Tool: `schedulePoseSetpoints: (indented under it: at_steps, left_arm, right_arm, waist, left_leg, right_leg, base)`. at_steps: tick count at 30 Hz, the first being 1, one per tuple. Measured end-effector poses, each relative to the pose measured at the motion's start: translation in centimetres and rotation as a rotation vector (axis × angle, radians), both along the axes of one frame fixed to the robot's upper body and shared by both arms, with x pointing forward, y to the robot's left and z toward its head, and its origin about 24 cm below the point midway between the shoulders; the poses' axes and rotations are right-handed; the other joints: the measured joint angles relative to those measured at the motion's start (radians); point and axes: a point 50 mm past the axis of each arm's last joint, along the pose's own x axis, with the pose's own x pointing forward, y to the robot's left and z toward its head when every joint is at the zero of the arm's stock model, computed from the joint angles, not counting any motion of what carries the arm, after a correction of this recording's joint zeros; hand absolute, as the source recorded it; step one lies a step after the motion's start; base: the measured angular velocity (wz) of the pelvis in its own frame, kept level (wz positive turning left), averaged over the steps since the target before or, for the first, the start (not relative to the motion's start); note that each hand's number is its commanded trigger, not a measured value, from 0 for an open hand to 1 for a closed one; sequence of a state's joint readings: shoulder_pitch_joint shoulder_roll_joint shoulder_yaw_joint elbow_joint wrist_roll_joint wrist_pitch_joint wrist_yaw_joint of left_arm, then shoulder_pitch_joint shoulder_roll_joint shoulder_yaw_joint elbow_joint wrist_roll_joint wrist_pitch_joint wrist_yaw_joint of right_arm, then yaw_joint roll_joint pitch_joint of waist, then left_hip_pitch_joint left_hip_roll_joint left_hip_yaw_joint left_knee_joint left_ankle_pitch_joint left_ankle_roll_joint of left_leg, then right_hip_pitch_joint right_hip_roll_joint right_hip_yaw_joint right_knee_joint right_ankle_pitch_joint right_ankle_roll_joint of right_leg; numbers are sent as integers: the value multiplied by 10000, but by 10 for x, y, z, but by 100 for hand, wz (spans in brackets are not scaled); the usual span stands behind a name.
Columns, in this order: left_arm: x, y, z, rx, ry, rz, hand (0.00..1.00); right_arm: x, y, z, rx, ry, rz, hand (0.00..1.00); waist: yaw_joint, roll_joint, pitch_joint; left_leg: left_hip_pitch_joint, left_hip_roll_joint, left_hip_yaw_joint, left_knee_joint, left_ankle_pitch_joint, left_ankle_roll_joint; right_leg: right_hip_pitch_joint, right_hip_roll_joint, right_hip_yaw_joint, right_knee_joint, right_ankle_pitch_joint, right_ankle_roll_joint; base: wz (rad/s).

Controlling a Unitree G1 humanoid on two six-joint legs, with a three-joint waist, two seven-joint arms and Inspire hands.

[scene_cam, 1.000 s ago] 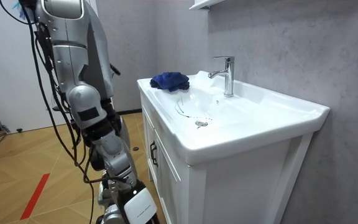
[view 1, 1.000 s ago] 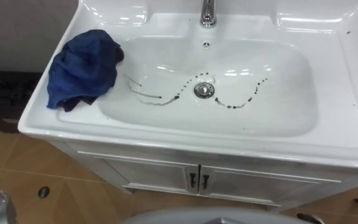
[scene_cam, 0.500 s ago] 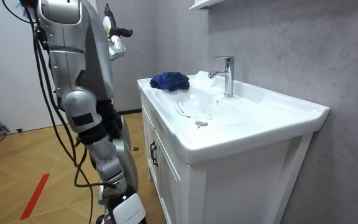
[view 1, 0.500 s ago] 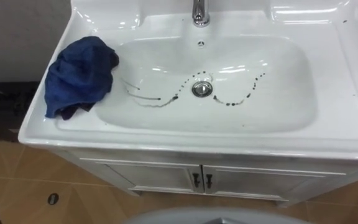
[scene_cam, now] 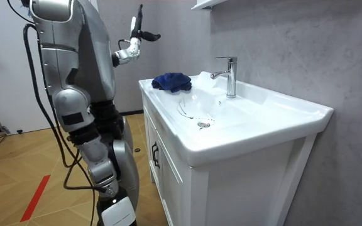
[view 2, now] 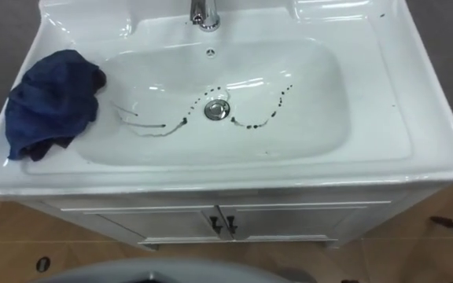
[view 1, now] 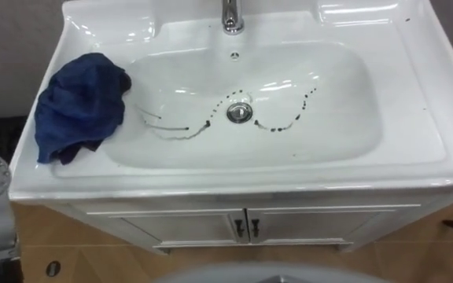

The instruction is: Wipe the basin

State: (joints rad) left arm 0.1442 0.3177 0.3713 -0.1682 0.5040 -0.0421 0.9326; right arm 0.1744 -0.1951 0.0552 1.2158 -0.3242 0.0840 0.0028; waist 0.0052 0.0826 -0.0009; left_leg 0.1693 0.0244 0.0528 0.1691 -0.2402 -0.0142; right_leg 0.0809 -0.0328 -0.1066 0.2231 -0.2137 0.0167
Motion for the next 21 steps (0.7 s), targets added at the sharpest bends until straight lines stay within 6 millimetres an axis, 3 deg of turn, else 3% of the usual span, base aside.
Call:
schedulePoseSetpoints:
  at_steps: [5,11,13,21]
  left_arm:
    - [12,-28,2,743,510,-1378,0]
    - [25,-56,-20,303,1760,-2876,0]
    - [29,-69,-27,76,2103,-3500,0]
    - [31,-73,-46,-399,3007,-3707,0]
  right_arm:
    - [-1,1,0,18,83,-11,0]
    - [7,2,-2,62,230,59,0]
    - [7,2,-2,68,246,55,0]
    - [6,2,-2,55,324,98,0]
  waist:
    - [-263,-74,20]
    - [-523,-249,141]
    - [-524,-293,119]
    - [-515,-336,88]
  left_leg:
    - [3,-2,125,-22,1,0]
    - [19,0,296,-28,1,0]
    - [78,0,325,-33,1,1]
    - [142,27,455,-49,1,0]
  right_leg:
    - [-76,-2,108,62,3,6]
    - [-145,39,334,159,13,19]
    - [-144,46,361,126,19,26]
    - [-123,72,419,140,90,12]
  base:
    - [-5]
    - [-10]
    - [-2]
    - [-4]
